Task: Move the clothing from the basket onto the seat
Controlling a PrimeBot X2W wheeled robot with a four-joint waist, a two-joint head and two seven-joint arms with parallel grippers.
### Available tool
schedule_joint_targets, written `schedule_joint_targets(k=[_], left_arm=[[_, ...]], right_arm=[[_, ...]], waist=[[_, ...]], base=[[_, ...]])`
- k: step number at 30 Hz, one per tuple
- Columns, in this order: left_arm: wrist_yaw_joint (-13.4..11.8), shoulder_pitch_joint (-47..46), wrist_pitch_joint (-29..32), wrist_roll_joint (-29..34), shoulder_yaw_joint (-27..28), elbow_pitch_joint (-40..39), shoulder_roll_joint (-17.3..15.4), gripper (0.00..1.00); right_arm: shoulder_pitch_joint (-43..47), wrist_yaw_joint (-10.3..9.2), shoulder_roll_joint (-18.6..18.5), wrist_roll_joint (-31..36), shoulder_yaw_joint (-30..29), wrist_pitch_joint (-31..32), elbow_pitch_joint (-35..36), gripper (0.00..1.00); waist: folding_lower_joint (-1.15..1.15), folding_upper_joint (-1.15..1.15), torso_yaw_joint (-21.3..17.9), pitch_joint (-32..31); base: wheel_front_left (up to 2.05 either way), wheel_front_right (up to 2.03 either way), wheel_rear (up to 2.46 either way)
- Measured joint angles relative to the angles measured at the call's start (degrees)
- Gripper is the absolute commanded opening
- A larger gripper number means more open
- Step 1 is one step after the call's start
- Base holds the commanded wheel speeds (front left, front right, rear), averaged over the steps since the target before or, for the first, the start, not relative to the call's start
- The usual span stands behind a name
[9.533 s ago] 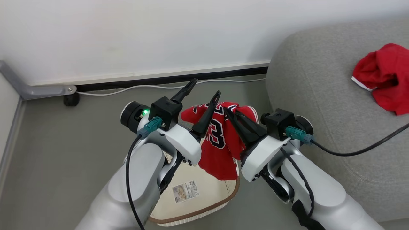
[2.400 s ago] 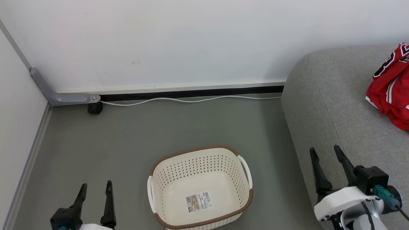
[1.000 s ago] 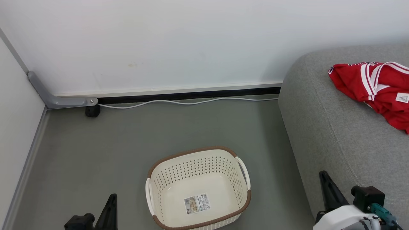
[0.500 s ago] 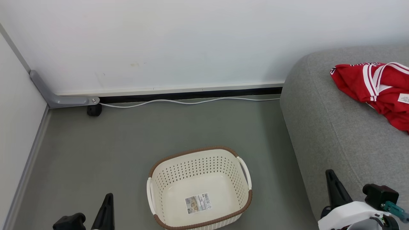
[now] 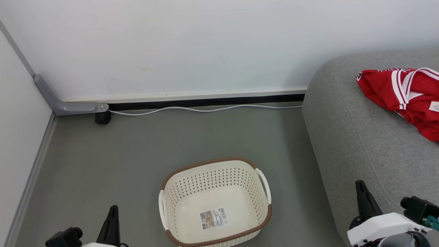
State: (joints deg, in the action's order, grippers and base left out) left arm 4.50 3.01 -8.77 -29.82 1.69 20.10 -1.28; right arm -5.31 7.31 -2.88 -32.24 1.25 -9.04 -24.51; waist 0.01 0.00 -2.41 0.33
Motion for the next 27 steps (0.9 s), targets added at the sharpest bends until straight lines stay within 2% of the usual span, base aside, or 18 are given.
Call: schedule_joint_targets(k=[27], left_arm=[[0.55, -1.29, 4.46, -18.02, 0.90, -1.22, -0.14, 0.00]], right_arm=[[0.01, -0.08, 0.30, -17.31, -2.66, 4.48, 2.47, 0.00]], waist=[[-0.01, 0.00, 0.71, -0.04]], base=[[0.00, 0.00, 0.00]])
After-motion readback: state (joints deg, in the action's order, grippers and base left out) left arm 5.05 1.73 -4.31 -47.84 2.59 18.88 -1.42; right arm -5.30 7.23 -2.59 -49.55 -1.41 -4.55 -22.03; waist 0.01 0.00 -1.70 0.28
